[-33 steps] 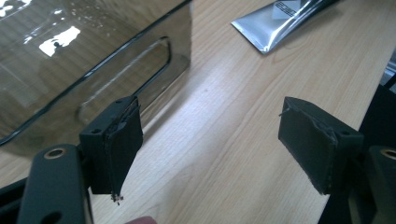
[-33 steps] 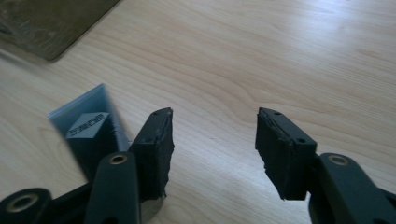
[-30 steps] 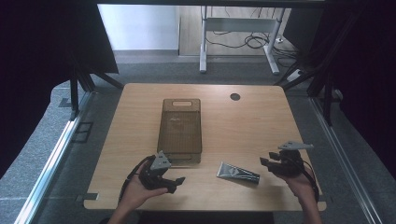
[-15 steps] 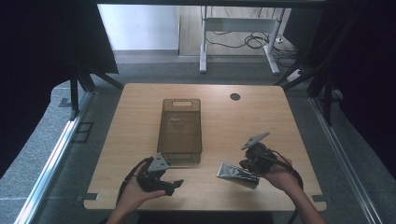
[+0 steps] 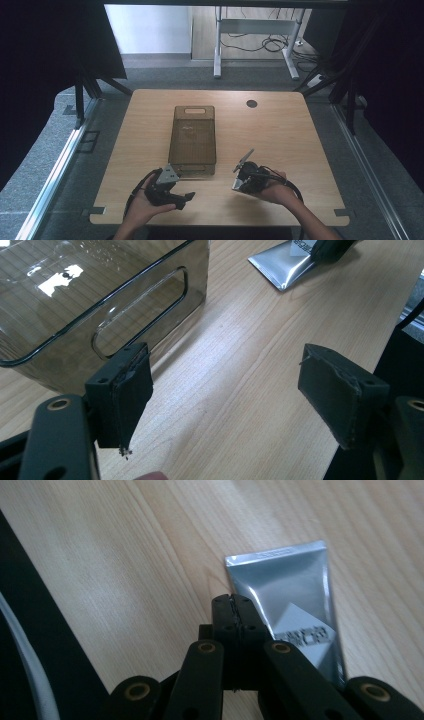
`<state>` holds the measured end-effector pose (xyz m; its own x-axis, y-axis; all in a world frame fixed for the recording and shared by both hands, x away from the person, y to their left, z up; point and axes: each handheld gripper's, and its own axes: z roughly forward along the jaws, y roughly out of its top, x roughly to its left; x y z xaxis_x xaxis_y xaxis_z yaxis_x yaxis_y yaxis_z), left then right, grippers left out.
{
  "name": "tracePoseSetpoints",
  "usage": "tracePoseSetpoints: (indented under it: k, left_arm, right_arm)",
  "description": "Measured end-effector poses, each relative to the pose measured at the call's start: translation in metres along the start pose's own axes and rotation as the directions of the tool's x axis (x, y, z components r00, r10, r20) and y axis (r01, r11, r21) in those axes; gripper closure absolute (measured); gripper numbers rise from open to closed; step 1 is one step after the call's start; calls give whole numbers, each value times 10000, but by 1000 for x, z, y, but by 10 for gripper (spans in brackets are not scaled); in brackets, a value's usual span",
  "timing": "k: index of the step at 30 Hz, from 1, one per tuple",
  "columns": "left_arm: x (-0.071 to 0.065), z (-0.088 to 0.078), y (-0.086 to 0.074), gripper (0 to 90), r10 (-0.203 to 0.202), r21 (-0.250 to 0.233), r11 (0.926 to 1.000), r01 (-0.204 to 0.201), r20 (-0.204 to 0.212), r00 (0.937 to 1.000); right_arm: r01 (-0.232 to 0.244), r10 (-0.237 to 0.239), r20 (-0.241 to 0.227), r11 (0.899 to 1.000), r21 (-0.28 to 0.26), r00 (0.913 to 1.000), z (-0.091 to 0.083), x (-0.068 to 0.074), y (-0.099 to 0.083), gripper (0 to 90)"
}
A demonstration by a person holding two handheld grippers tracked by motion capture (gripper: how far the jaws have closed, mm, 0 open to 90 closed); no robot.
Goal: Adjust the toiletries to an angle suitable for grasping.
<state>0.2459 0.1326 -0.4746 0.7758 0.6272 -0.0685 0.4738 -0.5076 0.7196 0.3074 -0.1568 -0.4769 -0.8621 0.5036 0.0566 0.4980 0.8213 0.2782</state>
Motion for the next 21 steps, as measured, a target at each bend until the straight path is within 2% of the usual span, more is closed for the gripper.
tracePoseSetpoints:
  k: [6, 12, 21]
  left_arm:
    - [-1, 1, 0, 220, 31, 29, 10000, -31, 16, 10000]
    - [-2, 2, 0, 220, 49, 52, 10000, -49, 25, 10000]
    - [-3, 3, 0, 220, 91, 104, 9999, -91, -14, 10000]
  right_arm:
    - [211, -211, 10, 9997, 103, 9998, 11, 1, 5, 900]
    - [116, -116, -10, 9991, 403, 9999, 21, -1, 7, 900]
    - [41, -46, 121, 9992, 408, 9999, 23, -6, 12, 900]
